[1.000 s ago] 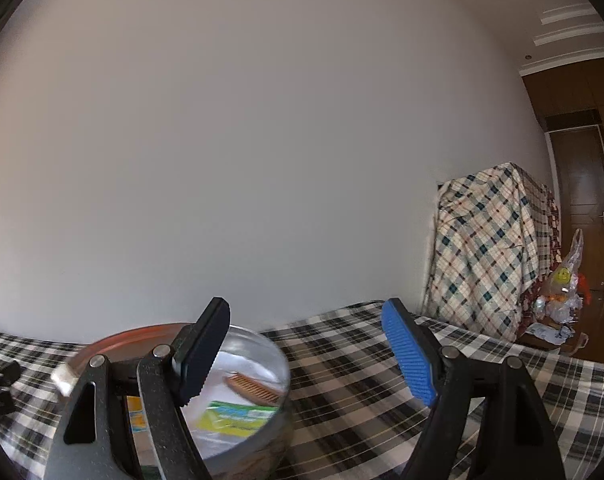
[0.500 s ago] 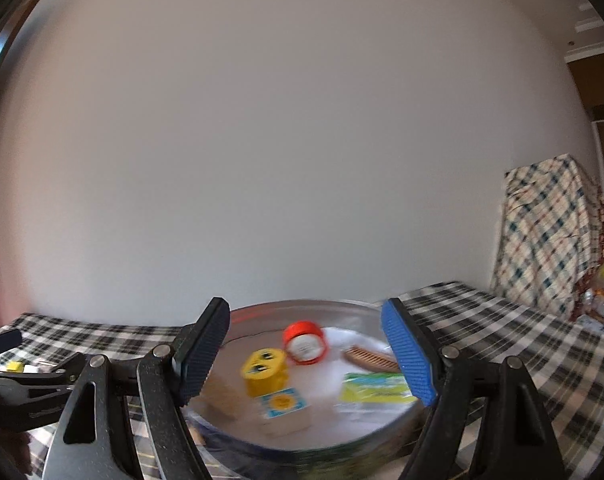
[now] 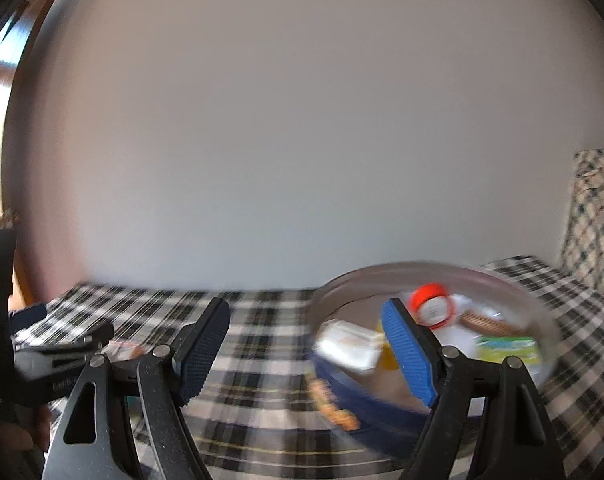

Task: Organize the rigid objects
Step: 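Grasp the teal teddy-bear block with the right tool while the left tool grasps the yellow cube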

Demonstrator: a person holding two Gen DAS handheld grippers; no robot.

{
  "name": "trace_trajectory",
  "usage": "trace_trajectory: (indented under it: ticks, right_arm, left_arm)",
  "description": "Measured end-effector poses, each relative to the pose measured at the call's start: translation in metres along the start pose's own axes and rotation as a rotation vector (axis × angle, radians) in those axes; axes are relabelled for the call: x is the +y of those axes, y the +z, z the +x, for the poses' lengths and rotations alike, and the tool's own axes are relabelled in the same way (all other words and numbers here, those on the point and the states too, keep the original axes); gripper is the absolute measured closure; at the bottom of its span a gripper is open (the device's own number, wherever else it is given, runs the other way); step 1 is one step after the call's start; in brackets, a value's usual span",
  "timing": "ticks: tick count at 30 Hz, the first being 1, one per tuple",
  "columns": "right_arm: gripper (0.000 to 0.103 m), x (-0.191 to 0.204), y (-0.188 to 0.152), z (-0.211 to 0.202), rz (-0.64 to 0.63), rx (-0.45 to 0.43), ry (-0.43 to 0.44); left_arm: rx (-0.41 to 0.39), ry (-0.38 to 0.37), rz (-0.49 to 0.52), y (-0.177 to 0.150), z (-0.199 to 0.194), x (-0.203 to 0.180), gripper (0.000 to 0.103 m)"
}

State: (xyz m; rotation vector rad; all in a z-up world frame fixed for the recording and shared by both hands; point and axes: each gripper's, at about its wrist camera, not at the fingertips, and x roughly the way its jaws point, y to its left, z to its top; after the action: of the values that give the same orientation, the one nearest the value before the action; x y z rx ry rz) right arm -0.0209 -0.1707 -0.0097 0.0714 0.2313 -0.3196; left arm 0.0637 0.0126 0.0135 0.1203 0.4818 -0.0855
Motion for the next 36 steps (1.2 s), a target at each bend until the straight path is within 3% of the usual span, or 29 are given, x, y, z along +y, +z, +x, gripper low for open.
trace_trajectory:
  ticks: [6, 15, 18, 25, 30, 33, 36]
  right_arm:
    - [0.023, 0.035, -0.004, 0.014, -0.032, 0.086, 0.103]
    - [0.023, 0.088, -0.019, 0.043, -0.009, 0.329, 0.301]
    - [0.023, 0.107, -0.025, 0.056, -0.009, 0.413, 0.337]
    - [0.023, 0.125, -0.04, 0.081, -0.027, 0.562, 0.332]
    - [0.034, 0.121, -0.045, 0.091, 0.0, 0.608, 0.342]
    - [0.059, 0.123, -0.044, 0.092, -0.074, 0.604, 0.296]
    - [0.063, 0.111, -0.045, 0.097, -0.042, 0.624, 0.305]
  left_arm:
    - [0.044, 0.042, -0.072, 0.003, 0.018, 0.053, 0.0]
    - [0.094, 0.078, -0.234, 0.004, 0.034, 0.122, 0.0]
    - [0.11, 0.092, -0.247, 0.003, 0.037, 0.13, 0.0]
    - [0.136, 0.07, -0.235, 0.003, 0.038, 0.126, 0.0]
    - [0.156, 0.06, -0.212, 0.0, 0.04, 0.122, 0.0]
    - [0.183, 0.054, -0.192, -0.003, 0.044, 0.118, 0.0]
    - [0.199, 0.045, -0.168, -0.004, 0.047, 0.11, 0.001]
